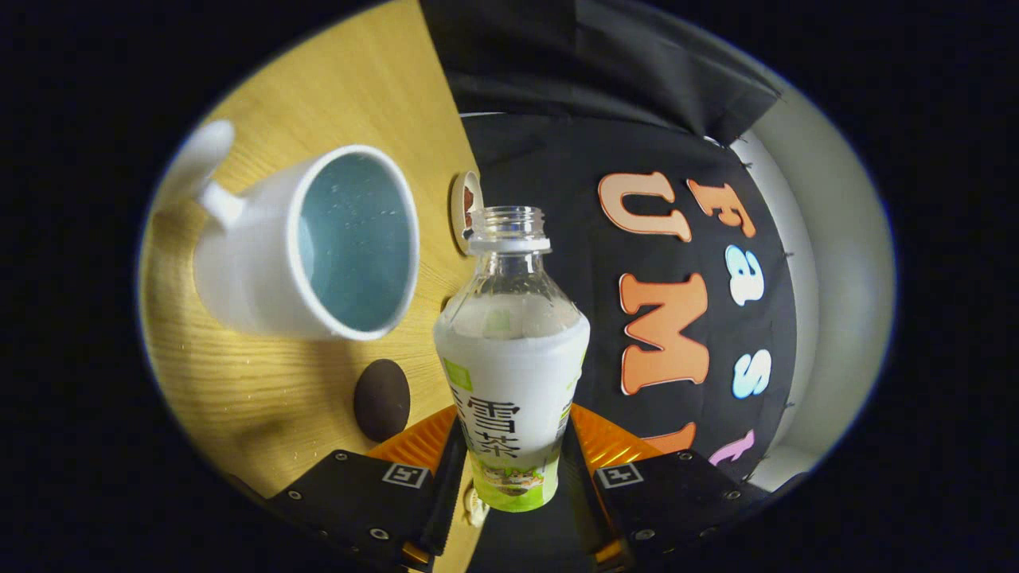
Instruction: Take the bottle from table, then pour the juice into the cup, finally place the bottle on the coaster
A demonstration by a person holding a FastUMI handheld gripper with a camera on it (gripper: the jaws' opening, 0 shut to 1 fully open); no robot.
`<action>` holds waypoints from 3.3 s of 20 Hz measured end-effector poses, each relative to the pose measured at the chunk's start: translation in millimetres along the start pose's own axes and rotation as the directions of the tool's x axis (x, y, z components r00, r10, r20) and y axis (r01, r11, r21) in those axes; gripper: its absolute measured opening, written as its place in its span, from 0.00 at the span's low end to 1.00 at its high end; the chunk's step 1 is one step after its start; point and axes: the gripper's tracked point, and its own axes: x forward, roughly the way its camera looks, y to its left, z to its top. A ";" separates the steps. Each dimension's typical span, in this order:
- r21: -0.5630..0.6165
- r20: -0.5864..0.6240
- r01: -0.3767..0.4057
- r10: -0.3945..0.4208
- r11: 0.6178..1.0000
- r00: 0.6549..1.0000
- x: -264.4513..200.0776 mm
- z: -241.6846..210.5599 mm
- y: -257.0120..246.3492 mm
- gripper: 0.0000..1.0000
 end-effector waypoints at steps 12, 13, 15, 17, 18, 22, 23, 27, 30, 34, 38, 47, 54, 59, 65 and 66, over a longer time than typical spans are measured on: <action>0.753 -0.114 0.040 0.070 0.656 0.991 43.9 -26.8 -44.4 0.62; 0.802 -0.105 0.034 0.086 0.596 0.991 46.7 -26.9 -41.5 0.63; 0.890 -0.072 0.011 0.116 0.455 0.991 50.6 -28.7 -34.2 0.62; 0.935 -0.044 -0.012 0.149 0.353 0.988 56.4 -33.5 -24.2 0.63; 0.947 -0.041 -0.013 0.160 0.322 0.986 59.0 -35.9 -19.0 0.62; 0.963 -0.048 -0.011 0.209 0.271 0.977 69.9 -47.5 9.4 0.63; 0.963 -0.046 -0.017 0.227 0.267 0.973 70.8 -47.0 15.8 0.63; 0.972 -0.028 -0.029 0.238 0.231 0.971 71.6 -44.2 26.7 0.63; 0.978 -0.022 -0.032 0.249 0.208 0.968 70.5 -44.9 28.3 0.63; 0.982 -0.010 -0.037 0.250 0.183 0.968 68.9 -44.8 30.3 0.63; 0.980 -0.015 -0.041 0.271 0.197 0.962 63.6 -46.3 35.0 0.66; 0.968 -0.010 -0.049 0.234 0.246 0.972 47.8 -46.1 9.9 0.80; 0.979 0.029 -0.046 0.085 0.197 0.996 9.6 -53.4 -78.0 0.97; 0.979 0.032 -0.018 -0.066 0.205 0.997 -37.3 -58.0 -160.2 0.97; 0.980 0.036 0.008 -0.217 0.201 0.976 -105.7 -60.8 -242.5 0.97; 0.981 0.034 0.013 -0.240 0.193 0.970 -115.4 -62.5 -252.9 0.97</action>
